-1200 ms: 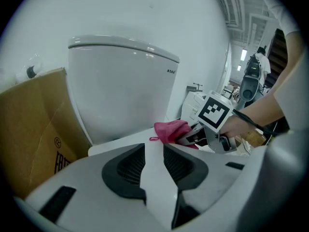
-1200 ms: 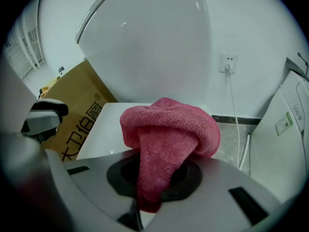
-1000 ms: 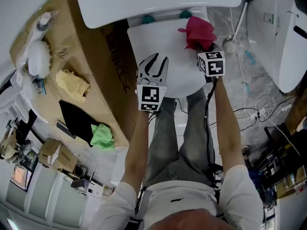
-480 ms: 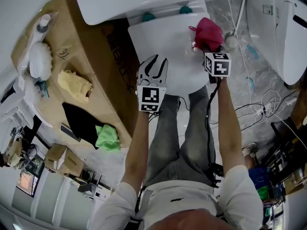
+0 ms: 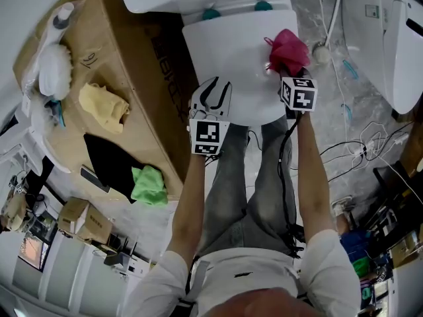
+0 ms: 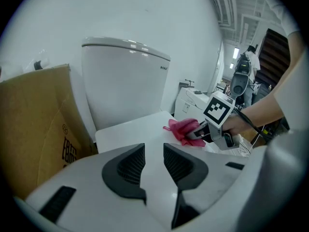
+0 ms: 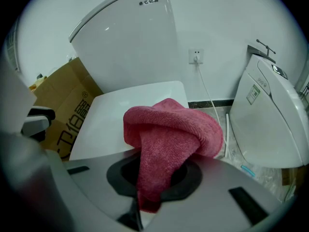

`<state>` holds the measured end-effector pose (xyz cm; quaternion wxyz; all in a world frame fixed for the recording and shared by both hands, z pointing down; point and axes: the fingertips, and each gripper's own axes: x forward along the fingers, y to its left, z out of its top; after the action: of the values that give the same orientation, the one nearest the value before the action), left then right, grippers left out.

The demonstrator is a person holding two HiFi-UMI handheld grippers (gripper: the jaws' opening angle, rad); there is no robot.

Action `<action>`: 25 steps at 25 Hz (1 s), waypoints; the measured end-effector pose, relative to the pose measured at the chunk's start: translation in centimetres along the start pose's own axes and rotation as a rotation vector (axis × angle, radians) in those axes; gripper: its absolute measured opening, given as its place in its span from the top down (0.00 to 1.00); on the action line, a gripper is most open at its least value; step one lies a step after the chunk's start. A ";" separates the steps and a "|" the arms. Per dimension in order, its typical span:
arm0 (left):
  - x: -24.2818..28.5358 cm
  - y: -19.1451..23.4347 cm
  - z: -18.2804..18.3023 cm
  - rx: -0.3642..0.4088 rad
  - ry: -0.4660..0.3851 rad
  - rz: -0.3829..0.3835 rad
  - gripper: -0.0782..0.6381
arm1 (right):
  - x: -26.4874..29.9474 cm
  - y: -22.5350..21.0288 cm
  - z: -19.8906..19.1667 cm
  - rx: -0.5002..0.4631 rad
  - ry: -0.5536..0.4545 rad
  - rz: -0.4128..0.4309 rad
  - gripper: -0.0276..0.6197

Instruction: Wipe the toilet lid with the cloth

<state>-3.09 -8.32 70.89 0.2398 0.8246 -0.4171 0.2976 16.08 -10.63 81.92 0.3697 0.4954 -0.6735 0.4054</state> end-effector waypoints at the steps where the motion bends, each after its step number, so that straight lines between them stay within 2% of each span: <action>1: -0.2 0.0 -0.2 -0.005 -0.001 0.003 0.70 | 0.0 0.4 -0.2 -0.003 0.001 0.001 0.86; 25: -6.6 0.8 -4.9 -0.148 -0.040 0.103 0.70 | 0.7 10.9 -2.6 -0.192 0.045 0.084 0.86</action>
<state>-8.37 -1.97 69.94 0.2761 0.7878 -0.4846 0.2613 5.64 -6.60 81.62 0.4132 0.4196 -0.7209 0.3654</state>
